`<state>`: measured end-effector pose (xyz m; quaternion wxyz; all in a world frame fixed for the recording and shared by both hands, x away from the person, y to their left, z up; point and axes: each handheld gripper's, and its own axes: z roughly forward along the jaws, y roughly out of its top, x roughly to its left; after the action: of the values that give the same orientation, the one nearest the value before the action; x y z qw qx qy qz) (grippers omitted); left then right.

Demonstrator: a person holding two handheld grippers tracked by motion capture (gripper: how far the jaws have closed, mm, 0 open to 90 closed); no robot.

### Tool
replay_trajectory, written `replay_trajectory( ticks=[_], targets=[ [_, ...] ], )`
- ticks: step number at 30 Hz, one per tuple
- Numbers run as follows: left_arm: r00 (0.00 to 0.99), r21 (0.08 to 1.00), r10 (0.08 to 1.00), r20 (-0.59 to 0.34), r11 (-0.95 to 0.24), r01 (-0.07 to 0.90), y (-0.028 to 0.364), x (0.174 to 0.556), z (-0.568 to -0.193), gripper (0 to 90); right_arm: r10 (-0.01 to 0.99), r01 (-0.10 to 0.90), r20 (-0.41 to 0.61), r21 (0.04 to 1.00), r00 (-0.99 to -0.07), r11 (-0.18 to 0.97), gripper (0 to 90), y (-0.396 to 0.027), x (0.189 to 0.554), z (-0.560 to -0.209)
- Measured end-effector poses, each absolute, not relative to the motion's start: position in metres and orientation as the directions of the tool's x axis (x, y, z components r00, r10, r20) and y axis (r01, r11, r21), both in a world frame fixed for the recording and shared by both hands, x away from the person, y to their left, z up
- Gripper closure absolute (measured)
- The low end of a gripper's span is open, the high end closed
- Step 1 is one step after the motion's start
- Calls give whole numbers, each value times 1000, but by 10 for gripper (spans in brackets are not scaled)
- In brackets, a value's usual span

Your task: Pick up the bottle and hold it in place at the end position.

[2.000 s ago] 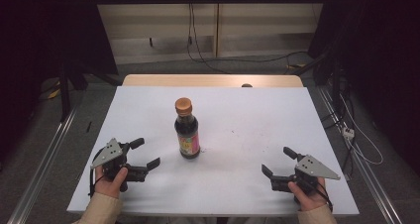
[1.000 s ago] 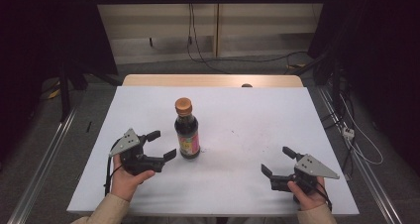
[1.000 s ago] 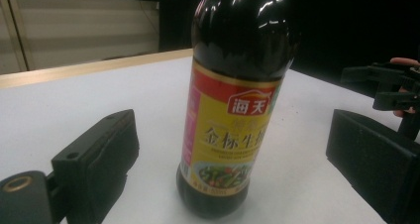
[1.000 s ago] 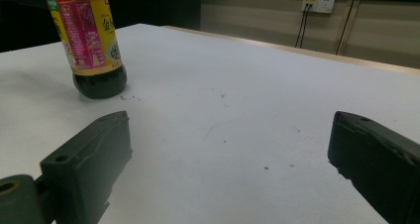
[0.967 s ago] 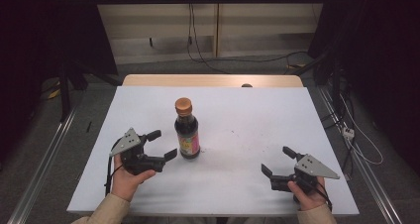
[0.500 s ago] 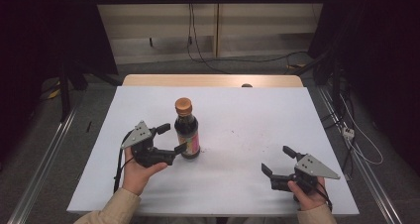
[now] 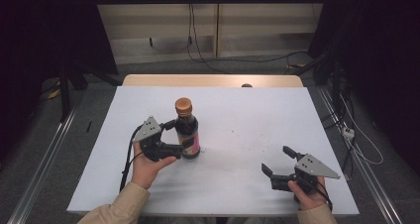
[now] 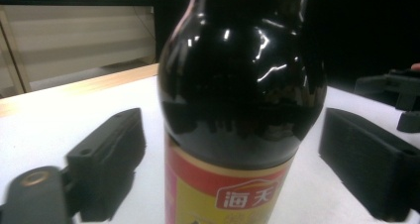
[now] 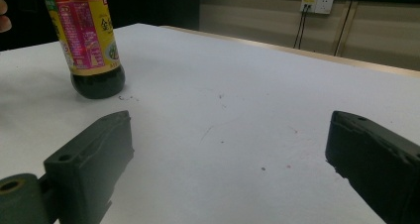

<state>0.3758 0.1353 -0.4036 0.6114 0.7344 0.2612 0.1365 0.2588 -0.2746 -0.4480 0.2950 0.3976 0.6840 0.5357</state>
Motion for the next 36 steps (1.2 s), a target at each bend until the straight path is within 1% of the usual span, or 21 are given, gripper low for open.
replay_trajectory(
  ticks=[3, 14, 24, 27, 36],
  targets=[
    [829, 969, 549, -108, -128, 211, 132, 379, -404, 127, 860, 231, 22, 967, -510, 112, 45, -275, 259, -448],
    [827, 968, 551, -112, -127, 216, 121, 387, -407, 154, 859, 231, 22, 966, -512, 113, 46, -275, 259, -448],
    [830, 972, 548, -103, -120, 200, 117, 389, -408, 209, 858, 227, 20, 967, -513, 113, 46, -275, 259, -448],
    [836, 973, 540, -95, -128, 192, 114, 390, -407, 238, 858, 228, 19, 967, -514, 114, 47, -275, 259, -447],
    [821, 973, 564, -89, -129, 194, 111, 388, -406, 264, 857, 224, 19, 968, -514, 114, 50, -275, 259, -447]
  ],
)
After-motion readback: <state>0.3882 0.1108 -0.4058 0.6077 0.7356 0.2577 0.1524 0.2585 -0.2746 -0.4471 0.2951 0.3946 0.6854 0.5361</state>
